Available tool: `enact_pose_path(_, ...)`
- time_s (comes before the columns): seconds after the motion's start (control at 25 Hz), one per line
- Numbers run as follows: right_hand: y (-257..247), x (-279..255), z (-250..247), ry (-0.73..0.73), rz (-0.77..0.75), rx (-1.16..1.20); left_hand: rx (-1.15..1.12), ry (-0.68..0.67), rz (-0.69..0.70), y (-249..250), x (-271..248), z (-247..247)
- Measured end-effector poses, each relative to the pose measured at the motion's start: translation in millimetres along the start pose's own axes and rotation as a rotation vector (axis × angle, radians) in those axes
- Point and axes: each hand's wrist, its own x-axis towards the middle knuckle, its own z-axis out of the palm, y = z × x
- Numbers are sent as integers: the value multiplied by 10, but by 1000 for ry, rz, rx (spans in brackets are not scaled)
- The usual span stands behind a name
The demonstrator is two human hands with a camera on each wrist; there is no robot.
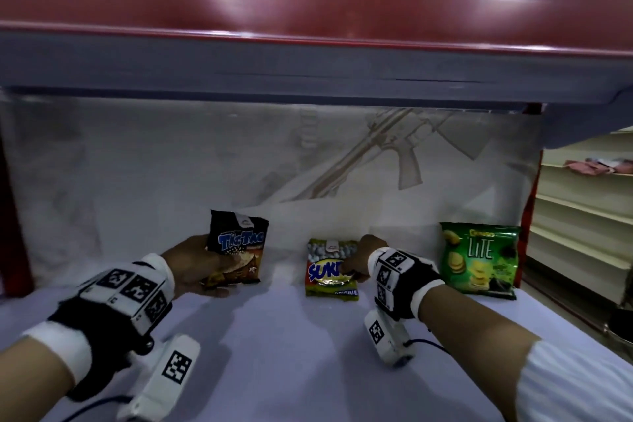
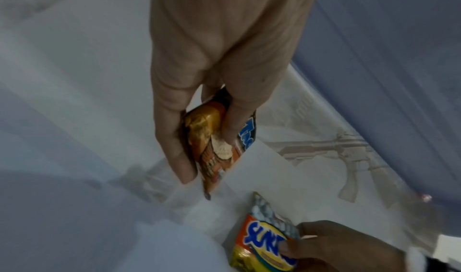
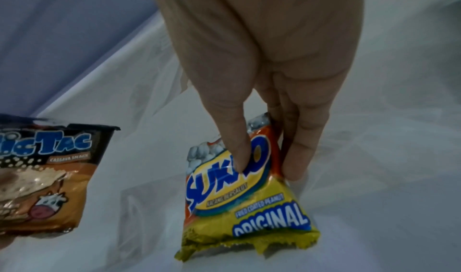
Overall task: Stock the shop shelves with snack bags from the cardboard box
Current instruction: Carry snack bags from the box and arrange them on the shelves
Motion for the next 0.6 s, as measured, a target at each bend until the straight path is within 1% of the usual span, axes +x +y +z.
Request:
enact_pose_path(0.04, -7, 12, 1, 4, 9, -12, 63, 59, 8, -14, 53, -86)
enact_pose_path(0.12, 27, 14, -42, 31, 51, 37, 226, 177, 25, -14, 192, -243)
enact_pose_path(0.16, 16, 29, -49, 40, 70, 45, 312, 216, 23, -28, 253, -344)
enact_pose_path(0.24, 24, 56, -43, 40, 85, 16, 469, 233, 1, -88, 373, -527)
enact_pose_path(0.32, 37, 66, -21, 39, 87, 15, 606, 204, -36, -179, 462, -656)
enact_pose_path(0.4, 64, 80, 2, 48, 91, 39, 661, 206, -68, -275, 552, -730)
enact_pose_path(0.6, 12, 43, 64, 51, 109, 50, 639, 243, -76, -446, 700, -829)
